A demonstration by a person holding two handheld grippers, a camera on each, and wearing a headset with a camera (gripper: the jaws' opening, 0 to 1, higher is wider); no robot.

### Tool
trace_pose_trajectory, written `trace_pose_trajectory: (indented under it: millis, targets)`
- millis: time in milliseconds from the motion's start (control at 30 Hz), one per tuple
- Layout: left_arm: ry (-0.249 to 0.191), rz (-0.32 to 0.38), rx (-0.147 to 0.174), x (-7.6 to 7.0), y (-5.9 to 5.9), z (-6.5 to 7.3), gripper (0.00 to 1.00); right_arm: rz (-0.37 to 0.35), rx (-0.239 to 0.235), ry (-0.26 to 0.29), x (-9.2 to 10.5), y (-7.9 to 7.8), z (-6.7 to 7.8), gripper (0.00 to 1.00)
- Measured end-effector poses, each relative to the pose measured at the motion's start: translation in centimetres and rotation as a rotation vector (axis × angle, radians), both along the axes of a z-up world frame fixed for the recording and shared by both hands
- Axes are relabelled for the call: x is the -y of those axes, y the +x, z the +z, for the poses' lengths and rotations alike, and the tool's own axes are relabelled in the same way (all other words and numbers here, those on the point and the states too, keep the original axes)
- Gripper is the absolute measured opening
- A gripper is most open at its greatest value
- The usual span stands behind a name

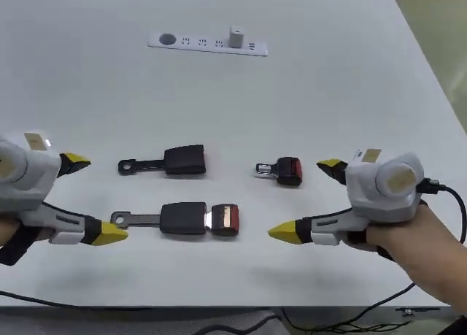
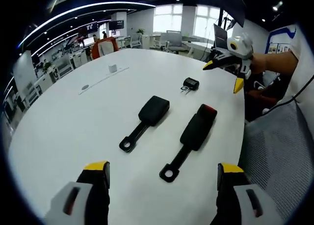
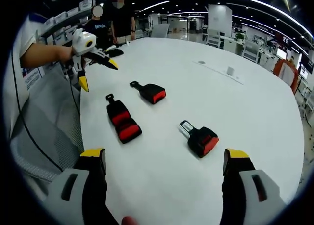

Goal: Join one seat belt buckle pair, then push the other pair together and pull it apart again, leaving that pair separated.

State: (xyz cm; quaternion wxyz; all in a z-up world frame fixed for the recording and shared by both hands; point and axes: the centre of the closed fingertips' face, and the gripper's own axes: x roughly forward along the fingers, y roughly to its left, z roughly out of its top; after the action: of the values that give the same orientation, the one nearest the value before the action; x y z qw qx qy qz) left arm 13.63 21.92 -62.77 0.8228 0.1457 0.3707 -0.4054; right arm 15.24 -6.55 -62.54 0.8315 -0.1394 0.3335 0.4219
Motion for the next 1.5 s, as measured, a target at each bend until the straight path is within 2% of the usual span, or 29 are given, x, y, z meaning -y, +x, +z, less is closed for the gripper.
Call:
trace_pose_trajectory:
  millis: [67,133,200,267,367,400,467,567,633,800,867,933,1067,1133,1200,1233,1300,1467,1500]
  targets:
    - [-0.010,0.017,0.011,-0.6,-0.3,-0.1,0.96,-0.016,-0.003,0.012,0.3,-0.5,0.5,1.00]
    - [-0.013,0.042,0.012,-0.4,-1.0,0.3,1.00,-0.025,0.006,0.003,0.6,-1.0,0.6,1.00]
    - [-0.029,0.058,0.022,-1.1,-1.0,0.1,1.00,-0.040,0.011,-0.003,1.1,-1.3,0.6,1.00]
    - [-0.034,0.084,0.033,-1.1,-1.5,0.8,1.00,-0.047,0.017,-0.006,1.3,-1.7,0.9,1.00]
    - [-0.061,0.114,0.037,-1.9,-1.5,0.8,1.00,-0.061,0.029,-0.004,1.5,-2.3,1.1,1.00]
    - [-0.068,0.129,0.046,-2.2,-1.5,0.9,1.00,-0.064,0.036,-0.005,1.5,-2.5,1.1,1.00]
    - [-0.075,0.147,0.067,-1.9,-1.7,1.8,1.00,-0.073,0.048,0.000,1.6,-2.7,1.2,1.00]
    - [-0.094,0.181,0.079,-2.8,-1.4,1.8,1.00,-0.098,0.053,0.019,2.0,-2.6,1.2,1.00]
    - [-0.109,0.192,0.091,-2.9,-1.4,2.1,1.00,-0.107,0.056,0.022,1.9,-2.9,1.5,1.00]
    - [-0.111,0.189,0.112,-2.4,-1.7,2.8,1.00,-0.128,0.071,0.044,2.0,-2.9,1.9,1.00]
    - [-0.117,0.187,0.132,-2.0,-1.8,3.2,1.00,-0.129,0.072,0.047,2.1,-2.9,2.0,1.00]
    - [-0.125,0.188,0.135,-2.3,-1.6,3.1,1.00,-0.131,0.076,0.046,2.1,-2.9,2.0,1.00]
    - [-0.131,0.199,0.133,-2.1,-1.8,3.3,1.00,-0.135,0.075,0.040,2.2,-2.9,1.9,1.00]
    - [-0.143,0.206,0.131,-2.6,-1.7,3.1,1.00,-0.133,0.074,0.041,2.1,-3.0,1.9,1.00]
    - [-0.154,0.202,0.122,-1.7,-2.3,3.6,1.00,-0.138,0.075,0.040,2.2,-2.9,1.9,1.00]
    - [-0.155,0.204,0.121,-2.0,-2.2,3.4,1.00,-0.140,0.081,0.039,2.2,-2.8,2.0,1.00]
    - [-0.154,0.209,0.134,-2.2,-2.2,3.5,1.00,-0.143,0.080,0.045,2.2,-2.8,2.1,1.00]
    - [-0.161,0.221,0.135,-2.5,-2.1,3.4,1.00,-0.138,0.085,0.038,2.1,-2.9,2.2,1.00]
    - [-0.158,0.224,0.141,-2.2,-2.3,3.8,1.00,-0.143,0.090,0.039,2.1,-2.9,2.3,1.00]
